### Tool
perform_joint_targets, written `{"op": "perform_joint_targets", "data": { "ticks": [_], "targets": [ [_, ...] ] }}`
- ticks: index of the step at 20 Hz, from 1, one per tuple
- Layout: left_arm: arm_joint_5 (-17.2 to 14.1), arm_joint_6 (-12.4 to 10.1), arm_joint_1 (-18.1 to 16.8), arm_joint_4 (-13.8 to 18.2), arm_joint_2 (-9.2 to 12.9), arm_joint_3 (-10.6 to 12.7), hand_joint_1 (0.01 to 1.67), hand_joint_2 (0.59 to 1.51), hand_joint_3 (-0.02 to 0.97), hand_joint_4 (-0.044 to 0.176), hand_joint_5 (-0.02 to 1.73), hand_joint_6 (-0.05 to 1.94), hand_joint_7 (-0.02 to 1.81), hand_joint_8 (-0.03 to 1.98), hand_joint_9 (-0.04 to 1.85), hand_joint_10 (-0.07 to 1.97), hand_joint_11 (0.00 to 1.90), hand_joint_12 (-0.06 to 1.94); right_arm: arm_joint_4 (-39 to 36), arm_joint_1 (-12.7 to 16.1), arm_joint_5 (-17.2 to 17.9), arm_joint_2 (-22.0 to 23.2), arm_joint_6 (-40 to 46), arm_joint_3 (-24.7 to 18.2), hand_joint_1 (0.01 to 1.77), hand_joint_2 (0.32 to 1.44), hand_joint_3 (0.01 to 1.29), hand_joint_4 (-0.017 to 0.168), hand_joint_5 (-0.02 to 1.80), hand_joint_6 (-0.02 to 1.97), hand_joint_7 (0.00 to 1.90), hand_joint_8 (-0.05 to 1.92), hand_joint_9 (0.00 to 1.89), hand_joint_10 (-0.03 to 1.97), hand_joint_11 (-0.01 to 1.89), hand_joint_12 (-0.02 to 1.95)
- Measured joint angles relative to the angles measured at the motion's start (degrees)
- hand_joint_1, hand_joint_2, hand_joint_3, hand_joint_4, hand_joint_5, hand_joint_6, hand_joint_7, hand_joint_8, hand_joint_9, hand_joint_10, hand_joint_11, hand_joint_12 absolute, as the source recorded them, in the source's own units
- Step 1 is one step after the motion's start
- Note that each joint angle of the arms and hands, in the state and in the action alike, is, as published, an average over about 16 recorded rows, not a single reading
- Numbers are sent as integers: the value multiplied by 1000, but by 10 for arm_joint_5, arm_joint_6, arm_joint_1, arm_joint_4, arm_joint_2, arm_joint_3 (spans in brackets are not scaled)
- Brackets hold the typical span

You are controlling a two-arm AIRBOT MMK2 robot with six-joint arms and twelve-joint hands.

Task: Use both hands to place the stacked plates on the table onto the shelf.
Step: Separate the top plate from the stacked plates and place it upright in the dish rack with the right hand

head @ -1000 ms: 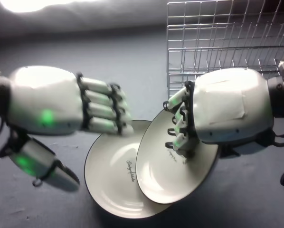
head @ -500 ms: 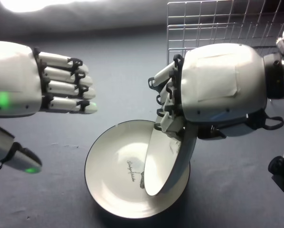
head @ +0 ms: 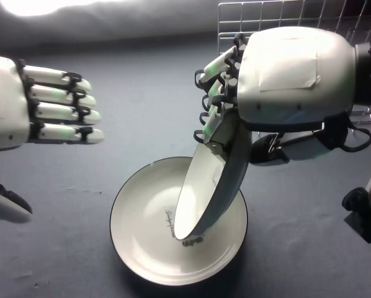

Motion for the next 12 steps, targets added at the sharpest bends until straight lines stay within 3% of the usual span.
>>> {"op": "perform_joint_targets", "data": {
  "ticks": [7, 12],
  "targets": [
    [-7, -7, 9, 1, -1, 8, 11, 1074, 12, 0, 162, 11, 172, 19, 151, 11, 17, 373, 121, 20, -23, 3, 7, 0, 1349, 965, 15, -5, 1022, 813, 1121, 635, 945, 1131, 626, 1300],
    [-11, -10, 9, 1, -5, 6, 12, 1075, 11, 0, 169, 11, 177, 20, 153, 11, 16, 384, 217, 41, -60, 3, 12, 0, 1349, 965, 14, -7, 1020, 820, 1124, 637, 946, 1132, 630, 1300]
  ]
}}
